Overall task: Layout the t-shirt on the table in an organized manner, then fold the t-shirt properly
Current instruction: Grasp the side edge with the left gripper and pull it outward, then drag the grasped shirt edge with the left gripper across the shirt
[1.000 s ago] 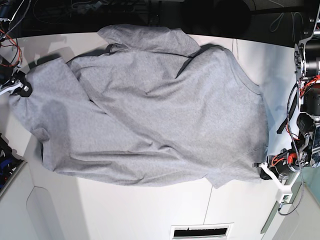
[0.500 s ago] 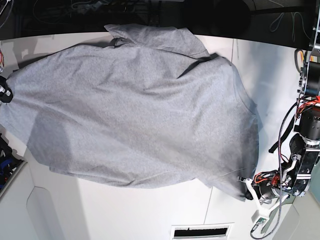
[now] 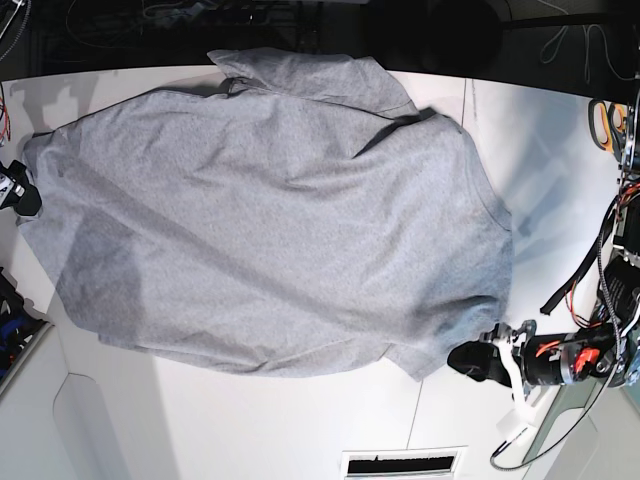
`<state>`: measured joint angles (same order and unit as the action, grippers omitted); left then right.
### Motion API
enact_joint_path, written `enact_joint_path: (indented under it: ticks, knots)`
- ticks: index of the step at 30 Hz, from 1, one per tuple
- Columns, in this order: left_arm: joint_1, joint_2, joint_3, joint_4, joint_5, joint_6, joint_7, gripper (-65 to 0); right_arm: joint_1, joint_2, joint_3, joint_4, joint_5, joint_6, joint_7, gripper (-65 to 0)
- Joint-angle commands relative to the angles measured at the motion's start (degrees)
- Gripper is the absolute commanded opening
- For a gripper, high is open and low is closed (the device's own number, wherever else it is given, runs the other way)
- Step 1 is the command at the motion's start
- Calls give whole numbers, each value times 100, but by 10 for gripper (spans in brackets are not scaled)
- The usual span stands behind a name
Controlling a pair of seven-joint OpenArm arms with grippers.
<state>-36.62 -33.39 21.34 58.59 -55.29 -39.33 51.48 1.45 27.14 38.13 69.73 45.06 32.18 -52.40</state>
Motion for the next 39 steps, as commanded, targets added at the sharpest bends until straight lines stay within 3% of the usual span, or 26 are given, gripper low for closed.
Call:
enact_joint_path:
  ticks: [1, 7, 12, 14, 17, 18, 23, 26, 31, 35, 39]
  knots:
    - [-35, -146, -42, 273, -111, -67, -63, -403, 74, 136, 44, 138, 138, 68, 66, -355]
    - [789, -461, -42, 1290, -103, -67, -57, -403, 72, 125, 42, 562, 164, 66, -149, -355]
    - [1534, -450, -42, 1698, -52, -67, -4, -405, 72, 125, -28, 782, 297, 111, -334, -363]
    - [1849, -437, -42, 1897, 42, -67, -7, -420, 72, 122, -149, 785, 297, 109, -315, -423]
    - [2358, -439, -42, 2321, 125, -67, -11, -522, 74, 122, -466, 785, 286, 109, -249, -640]
    - [2544, -439, -42, 2492, 149, -67, -22, -559, 72, 122, -608, 785, 245, 107, -136, -650]
    - [3506, -409, -42, 3388, 509, -67, -144, -625, 118, 125, -1421, 739, -745, 90, 1104, -650]
    - [3978, -247, -42, 3792, 745, -67, -155, -625, 442, 120, -1869, 472, -1416, 55, 1419, -650]
    - [4463, 317, -42, 3683, 1272, -67, -461, -625, 1292, 125, -2253, -407, -2133, -7, 1908, -650]
    - [4481, 612, -42, 3128, 1843, 461, -688, -625, 1980, 125, -2251, -1246, -2197, -70, 1991, -650]
    - [4315, 562, -114, 2555, 2267, 944, -708, -625, 2361, 127, -2251, -1989, -2258, -68, 1991, -650]
